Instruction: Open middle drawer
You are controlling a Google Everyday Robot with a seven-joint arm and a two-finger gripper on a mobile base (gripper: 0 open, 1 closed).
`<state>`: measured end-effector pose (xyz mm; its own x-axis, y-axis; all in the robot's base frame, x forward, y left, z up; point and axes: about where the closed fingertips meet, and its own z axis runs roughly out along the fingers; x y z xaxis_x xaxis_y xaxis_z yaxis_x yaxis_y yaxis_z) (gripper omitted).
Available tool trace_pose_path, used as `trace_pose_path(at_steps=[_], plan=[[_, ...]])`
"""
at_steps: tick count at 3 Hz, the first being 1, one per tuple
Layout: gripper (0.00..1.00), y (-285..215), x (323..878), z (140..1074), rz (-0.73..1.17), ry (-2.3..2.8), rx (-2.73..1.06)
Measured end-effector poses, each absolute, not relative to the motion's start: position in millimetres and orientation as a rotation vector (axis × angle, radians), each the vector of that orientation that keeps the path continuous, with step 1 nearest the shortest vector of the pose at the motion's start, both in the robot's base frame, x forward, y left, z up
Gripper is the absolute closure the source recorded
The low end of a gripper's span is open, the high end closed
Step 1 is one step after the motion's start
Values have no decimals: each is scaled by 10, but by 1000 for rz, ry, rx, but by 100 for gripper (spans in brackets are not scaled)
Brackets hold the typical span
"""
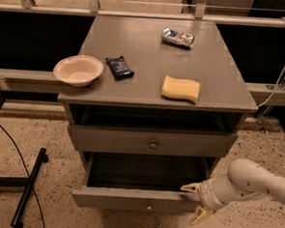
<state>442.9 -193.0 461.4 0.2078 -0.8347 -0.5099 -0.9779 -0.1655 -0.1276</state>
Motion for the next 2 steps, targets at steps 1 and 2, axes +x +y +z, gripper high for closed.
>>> trace_pose_path(at_steps=[1,2], plan=[[28,-1995,4657,4728,359,1669,-2030],[36,-1997,5009,4733,289,1665,-2019]])
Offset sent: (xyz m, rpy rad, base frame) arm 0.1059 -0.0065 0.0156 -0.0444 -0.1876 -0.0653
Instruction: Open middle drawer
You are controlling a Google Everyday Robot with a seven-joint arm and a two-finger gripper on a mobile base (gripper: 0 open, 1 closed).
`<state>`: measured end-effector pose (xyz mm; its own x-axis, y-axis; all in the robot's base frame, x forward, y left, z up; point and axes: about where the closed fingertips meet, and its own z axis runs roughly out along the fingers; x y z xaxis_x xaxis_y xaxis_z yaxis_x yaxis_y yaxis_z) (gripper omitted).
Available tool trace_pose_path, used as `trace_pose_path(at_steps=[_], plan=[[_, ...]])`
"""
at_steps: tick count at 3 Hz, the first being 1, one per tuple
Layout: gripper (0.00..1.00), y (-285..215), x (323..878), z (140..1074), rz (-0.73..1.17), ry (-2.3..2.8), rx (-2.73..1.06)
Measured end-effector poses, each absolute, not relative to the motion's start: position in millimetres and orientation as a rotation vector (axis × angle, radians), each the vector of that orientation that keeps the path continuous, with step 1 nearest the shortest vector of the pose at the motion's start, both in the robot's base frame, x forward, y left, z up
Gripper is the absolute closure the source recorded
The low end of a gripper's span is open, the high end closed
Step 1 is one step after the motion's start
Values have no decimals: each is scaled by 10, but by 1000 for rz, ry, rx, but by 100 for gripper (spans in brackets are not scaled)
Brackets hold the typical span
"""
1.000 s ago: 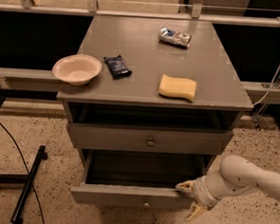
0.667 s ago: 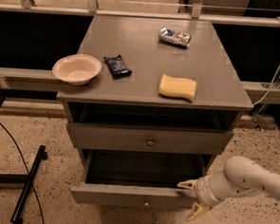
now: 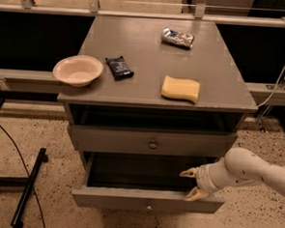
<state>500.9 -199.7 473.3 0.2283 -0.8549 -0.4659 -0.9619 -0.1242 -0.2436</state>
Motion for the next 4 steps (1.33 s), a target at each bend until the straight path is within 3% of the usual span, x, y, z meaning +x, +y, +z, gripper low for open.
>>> trace_pose_path(at_steps=[1,2,3,4], plan=[[45,-1925,5349,4673,253,1658,-2021],[45,-1866,5548,4642,235,1653,-2032],[59,-1819,5609,4467,265,1671,-2048],[57,-1848,5483,4255,319,1715,-2049]])
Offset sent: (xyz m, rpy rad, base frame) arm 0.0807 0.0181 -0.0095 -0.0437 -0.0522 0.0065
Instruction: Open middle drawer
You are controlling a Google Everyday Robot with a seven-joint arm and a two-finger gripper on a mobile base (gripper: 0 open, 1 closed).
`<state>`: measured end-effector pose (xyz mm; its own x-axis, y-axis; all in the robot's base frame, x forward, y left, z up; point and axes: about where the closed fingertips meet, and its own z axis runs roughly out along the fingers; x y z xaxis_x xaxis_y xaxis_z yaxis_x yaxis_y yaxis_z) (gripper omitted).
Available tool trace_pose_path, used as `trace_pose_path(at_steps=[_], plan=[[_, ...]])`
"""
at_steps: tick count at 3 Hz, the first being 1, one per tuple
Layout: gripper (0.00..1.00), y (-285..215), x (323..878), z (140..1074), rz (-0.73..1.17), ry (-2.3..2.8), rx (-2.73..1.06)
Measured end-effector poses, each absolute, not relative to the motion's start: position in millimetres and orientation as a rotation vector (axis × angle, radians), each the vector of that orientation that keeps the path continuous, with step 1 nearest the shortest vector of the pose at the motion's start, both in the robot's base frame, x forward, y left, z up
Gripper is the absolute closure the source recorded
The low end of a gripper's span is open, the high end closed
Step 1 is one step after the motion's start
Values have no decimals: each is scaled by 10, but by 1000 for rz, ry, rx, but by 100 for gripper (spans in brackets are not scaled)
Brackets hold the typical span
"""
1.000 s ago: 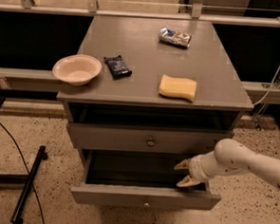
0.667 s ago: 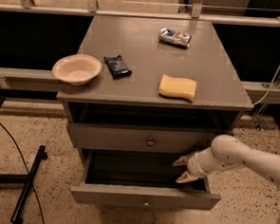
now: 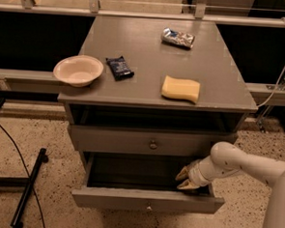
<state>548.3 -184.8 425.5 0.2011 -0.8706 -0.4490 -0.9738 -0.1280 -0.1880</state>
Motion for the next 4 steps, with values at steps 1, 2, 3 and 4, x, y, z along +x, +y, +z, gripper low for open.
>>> trace_pose_path(at_steps=[1,2,3,4], plan=[[56,-1873,5324,4107,362,1748,-2049],[61,-1862,5122,3997,432,1758,-2069],[62,-1864,4980,4052,477,1740,-2082],[80,-1886,4767,4114,538,1737,-2107]])
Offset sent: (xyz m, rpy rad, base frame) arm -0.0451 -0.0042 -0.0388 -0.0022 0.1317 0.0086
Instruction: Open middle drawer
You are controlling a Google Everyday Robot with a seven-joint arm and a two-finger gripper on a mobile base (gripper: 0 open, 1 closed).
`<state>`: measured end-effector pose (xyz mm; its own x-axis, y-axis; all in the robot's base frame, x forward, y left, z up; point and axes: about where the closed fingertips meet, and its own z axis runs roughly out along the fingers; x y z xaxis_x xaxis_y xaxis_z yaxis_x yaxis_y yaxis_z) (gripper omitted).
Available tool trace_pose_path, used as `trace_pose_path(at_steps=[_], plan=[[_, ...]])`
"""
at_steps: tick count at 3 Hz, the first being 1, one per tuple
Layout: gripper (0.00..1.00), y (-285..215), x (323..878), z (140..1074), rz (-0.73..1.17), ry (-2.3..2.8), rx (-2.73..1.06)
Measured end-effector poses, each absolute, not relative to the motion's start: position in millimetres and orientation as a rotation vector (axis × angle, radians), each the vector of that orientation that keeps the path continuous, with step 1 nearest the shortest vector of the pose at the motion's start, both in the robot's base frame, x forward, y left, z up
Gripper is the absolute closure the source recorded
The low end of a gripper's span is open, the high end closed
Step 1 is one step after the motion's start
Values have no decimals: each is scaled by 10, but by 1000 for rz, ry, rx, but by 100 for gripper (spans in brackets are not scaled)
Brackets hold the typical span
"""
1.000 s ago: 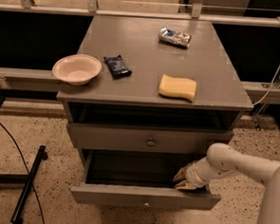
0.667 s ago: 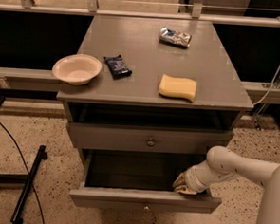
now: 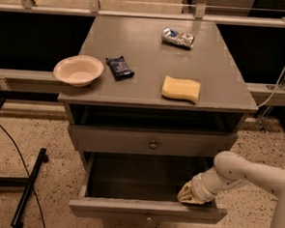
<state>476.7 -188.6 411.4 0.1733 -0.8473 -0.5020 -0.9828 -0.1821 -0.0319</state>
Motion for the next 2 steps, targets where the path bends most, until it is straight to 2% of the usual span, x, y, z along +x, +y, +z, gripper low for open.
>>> trace_pose_path(at_steps=[1,2], plan=[[100,-1920,4468,4112,646,1760,-2122],[100,-1924,4298,4102,719,1770,-2119]])
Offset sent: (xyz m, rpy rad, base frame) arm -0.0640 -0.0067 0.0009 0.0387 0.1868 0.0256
